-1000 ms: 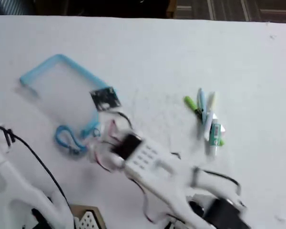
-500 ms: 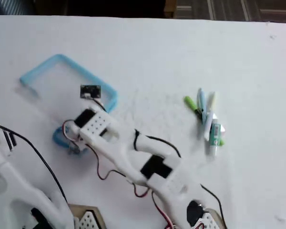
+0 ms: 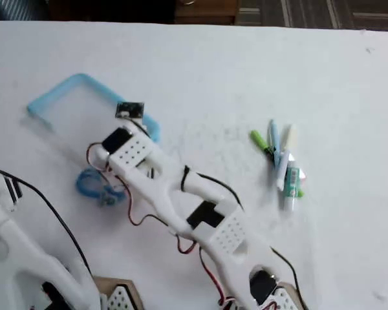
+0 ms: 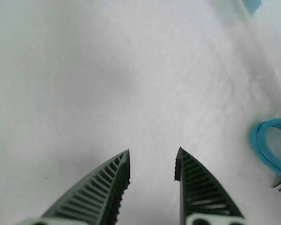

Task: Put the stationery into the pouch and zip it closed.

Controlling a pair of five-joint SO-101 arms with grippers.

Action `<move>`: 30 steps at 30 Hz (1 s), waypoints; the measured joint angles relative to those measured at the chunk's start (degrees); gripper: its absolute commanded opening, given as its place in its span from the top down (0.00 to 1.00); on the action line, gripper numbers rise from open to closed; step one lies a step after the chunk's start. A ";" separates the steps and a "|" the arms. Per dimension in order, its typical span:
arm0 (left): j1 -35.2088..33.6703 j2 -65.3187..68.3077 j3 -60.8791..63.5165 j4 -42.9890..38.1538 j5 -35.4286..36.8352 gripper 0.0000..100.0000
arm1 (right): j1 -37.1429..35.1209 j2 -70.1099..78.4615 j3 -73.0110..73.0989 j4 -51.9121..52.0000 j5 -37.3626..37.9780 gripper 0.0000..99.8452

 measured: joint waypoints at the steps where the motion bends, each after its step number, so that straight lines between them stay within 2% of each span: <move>1: 0.00 0.00 0.00 0.00 -0.53 0.82 | 0.00 0.09 -1.14 0.79 0.00 0.83; 7: 0.00 0.00 0.00 0.00 -2.20 0.82 | 0.26 0.70 -3.96 0.88 -0.79 0.83; 14: 0.00 0.00 0.00 0.00 -2.29 0.82 | 0.53 9.67 -6.33 -1.14 -4.48 0.84; 19: 0.00 0.00 0.00 0.00 -2.29 0.82 | 0.79 11.08 -6.59 1.32 -4.48 0.99; 21: 0.00 0.00 0.00 0.00 -2.29 0.82 | 0.97 11.25 -5.89 1.93 -4.48 0.96; 23: 0.00 0.00 0.00 0.00 -2.29 0.82 | 1.05 11.34 -6.15 3.16 -3.69 0.99; 30: 0.00 0.00 0.00 0.00 -2.29 0.82 | 3.25 12.04 -11.96 11.16 0.09 0.98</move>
